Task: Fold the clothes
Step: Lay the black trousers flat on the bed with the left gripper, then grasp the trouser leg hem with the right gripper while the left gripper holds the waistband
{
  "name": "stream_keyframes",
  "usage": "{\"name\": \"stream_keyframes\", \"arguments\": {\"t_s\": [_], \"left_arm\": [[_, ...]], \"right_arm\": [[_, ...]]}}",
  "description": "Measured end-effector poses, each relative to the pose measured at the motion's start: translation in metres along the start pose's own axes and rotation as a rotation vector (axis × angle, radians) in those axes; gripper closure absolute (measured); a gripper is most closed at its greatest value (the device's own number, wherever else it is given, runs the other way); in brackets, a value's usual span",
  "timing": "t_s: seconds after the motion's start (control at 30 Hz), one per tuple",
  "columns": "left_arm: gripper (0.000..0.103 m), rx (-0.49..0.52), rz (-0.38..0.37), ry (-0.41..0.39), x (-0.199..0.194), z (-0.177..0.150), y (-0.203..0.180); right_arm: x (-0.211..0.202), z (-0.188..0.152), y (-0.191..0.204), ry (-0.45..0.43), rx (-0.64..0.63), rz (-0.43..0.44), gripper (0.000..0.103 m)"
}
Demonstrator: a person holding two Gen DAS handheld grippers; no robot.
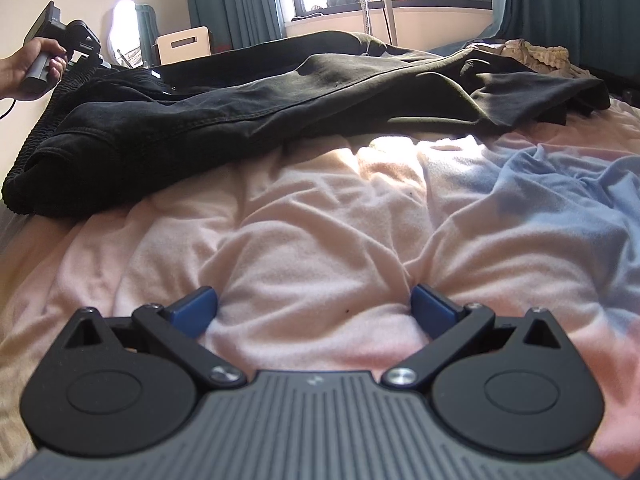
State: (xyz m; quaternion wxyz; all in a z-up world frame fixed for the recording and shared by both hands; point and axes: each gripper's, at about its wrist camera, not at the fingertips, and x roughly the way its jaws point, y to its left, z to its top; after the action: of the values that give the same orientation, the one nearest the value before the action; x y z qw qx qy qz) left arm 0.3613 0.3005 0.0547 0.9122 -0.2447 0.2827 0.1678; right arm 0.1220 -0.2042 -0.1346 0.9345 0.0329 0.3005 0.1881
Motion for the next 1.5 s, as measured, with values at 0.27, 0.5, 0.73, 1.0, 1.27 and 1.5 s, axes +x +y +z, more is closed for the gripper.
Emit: {"name": "stream_keyframes", "arguments": {"t_s": [0.27, 0.5, 0.73, 1.0, 1.27, 1.5], "left_arm": [[0.033, -0.101, -0.006, 0.089, -0.009, -0.031, 0.024], [0.015, -0.052, -0.054, 0.041, -0.109, -0.041, 0.024], [0.014, -0.240, -0.259, 0.191, -0.188, -0.139, 0.039], [0.016, -0.428, -0.251, 0.360, -0.192, -0.264, 0.053], [0.019, -0.580, -0.216, 0.398, -0.139, -0.296, 0.059], [0.033, -0.569, -0.234, 0.337, -0.126, -0.288, 0.054]], "right_arm": [[-0.001, 0.001, 0.002, 0.001, -0.007, -0.007, 0.000], [-0.014, 0.003, 0.008, -0.019, -0.021, -0.033, 0.000], [-0.051, 0.008, 0.011, -0.122, -0.025, -0.061, 0.000], [-0.092, 0.012, 0.015, -0.202, -0.022, -0.094, 0.000], [-0.126, 0.007, 0.007, -0.241, 0.046, -0.165, 0.000], [-0.125, 0.005, 0.010, -0.254, 0.025, -0.240, 0.000]]}}
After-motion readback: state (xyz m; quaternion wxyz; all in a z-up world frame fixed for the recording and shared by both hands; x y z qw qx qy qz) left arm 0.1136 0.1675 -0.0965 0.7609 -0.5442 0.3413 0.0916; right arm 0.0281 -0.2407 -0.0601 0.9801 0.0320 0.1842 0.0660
